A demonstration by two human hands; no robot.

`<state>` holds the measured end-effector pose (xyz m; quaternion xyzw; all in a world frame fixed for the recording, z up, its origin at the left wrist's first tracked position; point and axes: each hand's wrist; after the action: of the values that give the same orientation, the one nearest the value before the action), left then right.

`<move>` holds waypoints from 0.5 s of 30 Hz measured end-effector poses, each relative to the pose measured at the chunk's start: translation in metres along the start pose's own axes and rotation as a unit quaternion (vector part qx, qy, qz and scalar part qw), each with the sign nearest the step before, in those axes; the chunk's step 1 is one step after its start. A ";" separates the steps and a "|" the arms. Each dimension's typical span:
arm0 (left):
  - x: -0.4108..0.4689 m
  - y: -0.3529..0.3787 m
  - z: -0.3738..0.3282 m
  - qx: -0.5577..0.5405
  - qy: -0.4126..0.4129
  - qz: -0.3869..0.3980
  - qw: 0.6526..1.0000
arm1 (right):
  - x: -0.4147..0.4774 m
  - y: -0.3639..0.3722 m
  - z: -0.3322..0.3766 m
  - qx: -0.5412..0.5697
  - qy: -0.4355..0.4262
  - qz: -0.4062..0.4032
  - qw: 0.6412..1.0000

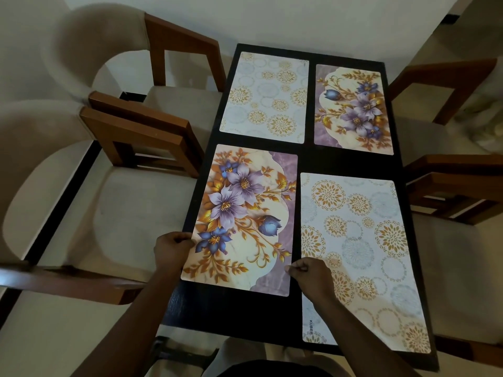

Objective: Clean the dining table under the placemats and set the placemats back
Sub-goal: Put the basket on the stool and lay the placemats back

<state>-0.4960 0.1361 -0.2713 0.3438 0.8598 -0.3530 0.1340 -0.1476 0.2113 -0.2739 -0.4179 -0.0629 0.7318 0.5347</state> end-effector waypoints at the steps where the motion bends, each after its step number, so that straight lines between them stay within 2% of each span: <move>1: 0.001 0.000 0.000 -0.006 -0.004 -0.002 1.000 | 0.000 0.000 0.001 -0.002 -0.002 -0.001 1.000; 15: 0.001 0.000 -0.003 -0.004 -0.009 -0.002 1.000 | 0.002 -0.002 0.003 -0.010 0.000 0.008 1.000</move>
<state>-0.4966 0.1383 -0.2692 0.3381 0.8608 -0.3528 0.1426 -0.1485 0.2152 -0.2720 -0.4239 -0.0667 0.7352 0.5247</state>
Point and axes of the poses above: each hand's wrist, its own x-axis towards the middle knuckle, its own y-axis out of the palm, z = x × y, and after that the axes turned 2 degrees about -z, right-handed
